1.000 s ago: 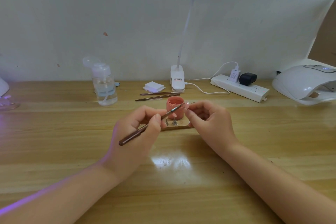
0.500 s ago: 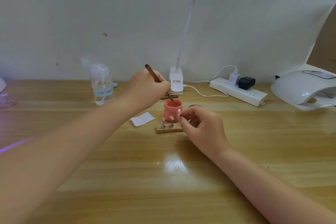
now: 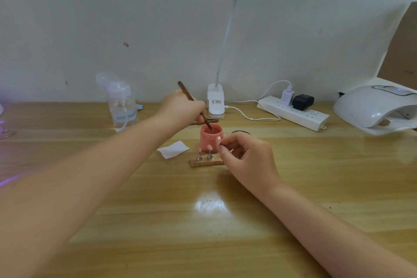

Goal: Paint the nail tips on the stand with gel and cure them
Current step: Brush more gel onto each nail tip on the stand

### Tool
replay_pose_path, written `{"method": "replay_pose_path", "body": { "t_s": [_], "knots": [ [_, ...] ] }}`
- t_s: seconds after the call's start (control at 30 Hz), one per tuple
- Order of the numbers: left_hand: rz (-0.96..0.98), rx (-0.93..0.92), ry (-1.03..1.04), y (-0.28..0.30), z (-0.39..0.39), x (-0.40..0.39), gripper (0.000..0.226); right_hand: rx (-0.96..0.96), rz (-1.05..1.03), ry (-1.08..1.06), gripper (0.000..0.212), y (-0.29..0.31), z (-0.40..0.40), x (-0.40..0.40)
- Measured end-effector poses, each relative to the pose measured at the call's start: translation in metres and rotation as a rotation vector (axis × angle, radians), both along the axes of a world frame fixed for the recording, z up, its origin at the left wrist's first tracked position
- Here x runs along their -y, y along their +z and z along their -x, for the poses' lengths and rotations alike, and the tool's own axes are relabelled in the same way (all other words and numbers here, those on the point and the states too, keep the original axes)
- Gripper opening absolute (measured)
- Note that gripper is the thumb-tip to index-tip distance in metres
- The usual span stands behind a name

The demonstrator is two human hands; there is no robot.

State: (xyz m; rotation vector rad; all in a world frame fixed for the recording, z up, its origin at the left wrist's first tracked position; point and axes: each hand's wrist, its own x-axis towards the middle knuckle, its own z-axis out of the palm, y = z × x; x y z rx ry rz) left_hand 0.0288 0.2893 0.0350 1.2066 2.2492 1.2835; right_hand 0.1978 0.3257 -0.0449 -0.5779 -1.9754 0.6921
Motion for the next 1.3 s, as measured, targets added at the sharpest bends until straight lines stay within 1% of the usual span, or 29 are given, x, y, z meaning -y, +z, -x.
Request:
{"method": "replay_pose_path", "body": {
  "t_s": [0.07,0.13,0.2,0.27,0.37,0.53,0.67,0.77,0.87,0.93,1.0,1.07,1.17,1.23,1.3],
  "knots": [
    [-0.082,0.197,0.067,0.0,0.006,0.006,0.018,0.002,-0.005,-0.003,0.005,0.0,0.0,0.0],
    [-0.111,0.383,0.135,-0.003,0.012,0.014,0.014,0.003,-0.011,-0.007,0.005,0.0,0.0,0.0],
    [-0.099,0.5,0.168,-0.009,0.016,0.02,0.014,-0.001,-0.02,-0.015,0.006,0.0,0.0,0.0],
    [-0.073,0.569,0.175,-0.014,0.018,0.026,0.015,0.001,-0.03,-0.019,0.008,0.0,0.001,0.0],
    [-0.062,0.604,0.204,-0.02,0.022,0.032,0.015,-0.002,-0.034,-0.014,0.008,0.0,0.001,-0.001],
    [-0.12,0.596,0.25,-0.021,0.028,0.035,0.016,-0.006,-0.033,-0.01,0.008,0.0,0.001,0.0],
    [-0.132,0.603,0.209,-0.024,0.025,0.034,0.009,-0.004,-0.031,-0.005,0.006,0.001,0.0,0.0],
    [-0.139,0.624,0.187,-0.029,0.024,0.038,0.009,0.003,-0.03,-0.006,0.006,0.001,-0.001,0.0],
    [-0.272,0.65,0.204,-0.031,0.025,0.047,0.014,0.001,-0.003,-0.02,0.006,0.0,-0.001,-0.001],
    [-0.388,0.659,0.157,-0.031,0.02,0.054,0.016,0.003,0.018,-0.024,0.005,0.0,-0.001,-0.002],
    [-0.48,0.646,0.083,-0.032,0.011,0.06,0.018,0.006,0.035,-0.02,0.006,0.0,-0.001,-0.002],
    [-0.559,0.568,0.005,-0.036,-0.002,0.068,0.02,0.015,0.048,-0.014,0.006,0.0,-0.001,-0.003],
    [-0.657,0.324,-0.104,-0.051,-0.024,0.083,0.021,0.003,0.076,-0.005,0.006,0.001,-0.001,-0.002],
    [-0.646,0.16,-0.161,-0.061,-0.035,0.092,0.018,-0.006,0.094,0.009,0.007,0.001,-0.001,-0.003],
    [-0.619,0.054,-0.197,-0.064,-0.042,0.097,0.016,-0.002,0.085,0.016,0.009,0.001,-0.001,-0.003]
  ]
}}
